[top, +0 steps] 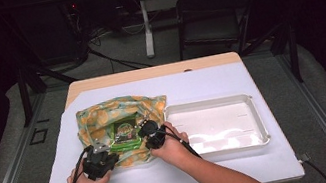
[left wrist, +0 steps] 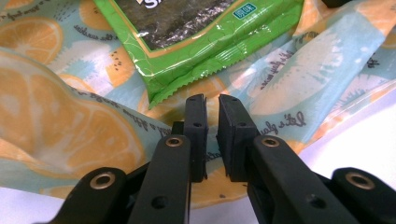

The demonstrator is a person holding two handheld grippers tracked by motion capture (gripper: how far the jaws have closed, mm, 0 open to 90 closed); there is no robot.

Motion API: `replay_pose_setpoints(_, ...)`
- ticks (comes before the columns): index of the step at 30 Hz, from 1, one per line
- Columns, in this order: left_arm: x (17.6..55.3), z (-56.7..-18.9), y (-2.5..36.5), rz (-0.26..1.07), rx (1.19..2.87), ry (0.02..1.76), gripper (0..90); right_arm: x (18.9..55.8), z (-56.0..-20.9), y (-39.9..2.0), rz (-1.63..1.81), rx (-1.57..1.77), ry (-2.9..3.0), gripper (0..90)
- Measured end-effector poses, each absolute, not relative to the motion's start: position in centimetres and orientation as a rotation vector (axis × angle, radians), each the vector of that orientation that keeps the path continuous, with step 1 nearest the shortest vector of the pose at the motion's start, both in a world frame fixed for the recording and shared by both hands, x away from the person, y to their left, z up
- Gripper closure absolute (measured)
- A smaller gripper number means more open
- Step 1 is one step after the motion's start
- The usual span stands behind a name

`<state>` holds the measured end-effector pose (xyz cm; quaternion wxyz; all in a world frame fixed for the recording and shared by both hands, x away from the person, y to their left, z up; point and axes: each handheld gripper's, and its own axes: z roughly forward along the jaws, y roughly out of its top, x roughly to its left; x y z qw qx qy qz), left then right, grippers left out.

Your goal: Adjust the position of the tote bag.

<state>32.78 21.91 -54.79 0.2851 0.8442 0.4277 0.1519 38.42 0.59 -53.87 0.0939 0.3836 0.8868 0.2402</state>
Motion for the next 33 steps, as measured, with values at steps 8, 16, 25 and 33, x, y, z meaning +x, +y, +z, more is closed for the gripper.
replay_pose_setpoints(8,32.8,-54.6,22.0,0.404,2.234,1.155,79.8,38.3,-54.0,0.5,0.745,1.140,2.612,78.2)
replay_pose_setpoints(16,32.8,-54.2,22.1,0.381,2.209,1.149,76.4,38.2,-53.8,0.3,0.777,1.136,2.601,76.1)
replay_pose_setpoints(25,33.0,-53.8,22.1,0.391,2.171,1.146,72.7,38.0,-54.0,0.2,0.800,1.142,2.588,73.1)
replay_pose_setpoints(33,33.2,-53.3,22.1,0.392,2.134,1.140,67.4,37.9,-54.1,-0.1,0.809,1.157,2.577,72.2)
